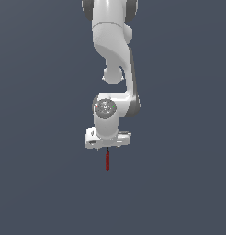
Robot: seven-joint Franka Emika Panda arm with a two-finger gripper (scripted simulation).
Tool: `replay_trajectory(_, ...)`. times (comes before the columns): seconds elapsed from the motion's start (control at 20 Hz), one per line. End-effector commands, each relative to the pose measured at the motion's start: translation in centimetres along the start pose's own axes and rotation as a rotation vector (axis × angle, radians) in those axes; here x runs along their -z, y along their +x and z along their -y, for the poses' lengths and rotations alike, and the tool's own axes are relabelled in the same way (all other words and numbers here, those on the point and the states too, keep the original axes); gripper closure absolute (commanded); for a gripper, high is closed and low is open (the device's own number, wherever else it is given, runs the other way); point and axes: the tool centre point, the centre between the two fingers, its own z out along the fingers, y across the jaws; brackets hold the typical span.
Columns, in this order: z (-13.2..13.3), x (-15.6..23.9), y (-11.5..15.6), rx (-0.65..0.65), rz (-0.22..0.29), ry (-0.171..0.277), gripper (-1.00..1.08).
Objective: Pick up the object and move it to a goal position.
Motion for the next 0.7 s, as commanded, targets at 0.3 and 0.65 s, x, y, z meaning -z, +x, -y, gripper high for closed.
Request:
replay_trajectory(0.3, 0.0, -3.7, -0.1, 0.001, 0.0, 0.0, -0.92)
replay_trajectory(0.65, 0.0, -4.0, 0.0, 0.001, 0.0, 0.0, 1.08)
